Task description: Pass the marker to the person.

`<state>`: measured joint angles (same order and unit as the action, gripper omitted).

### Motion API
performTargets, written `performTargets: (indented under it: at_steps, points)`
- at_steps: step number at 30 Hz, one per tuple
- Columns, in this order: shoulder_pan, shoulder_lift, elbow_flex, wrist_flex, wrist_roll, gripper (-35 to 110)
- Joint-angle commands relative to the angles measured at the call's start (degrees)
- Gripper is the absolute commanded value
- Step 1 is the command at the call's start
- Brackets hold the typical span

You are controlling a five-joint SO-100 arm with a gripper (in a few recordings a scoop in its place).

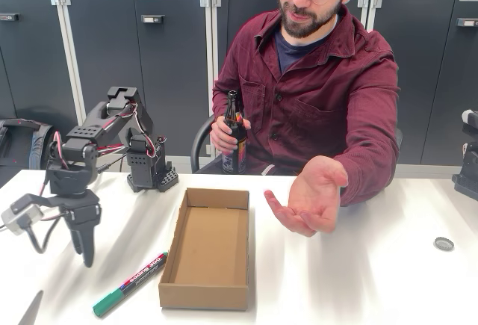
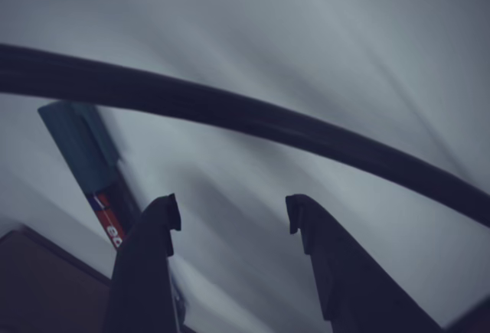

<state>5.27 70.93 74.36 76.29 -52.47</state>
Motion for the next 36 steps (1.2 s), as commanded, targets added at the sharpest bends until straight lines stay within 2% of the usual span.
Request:
performTargets:
  at_steps: [1,8,22,32,33,36]
  points:
    - [-6.24,4.04,-3.78,1.67,2.11,33]
    - [-13.54,5.98,-2.2,2.55,2.99,33]
    - [-11.87,-1.58,-0.97,-5.54,2.99,31]
    - [-15.73,-8.44,-6.68,-5.19,3.87,31]
    - [-15.91,-9.4,-7.03,-5.89,4.13,29]
    - [-16.44,-10.28,-5.8,-8.35,3.52,10]
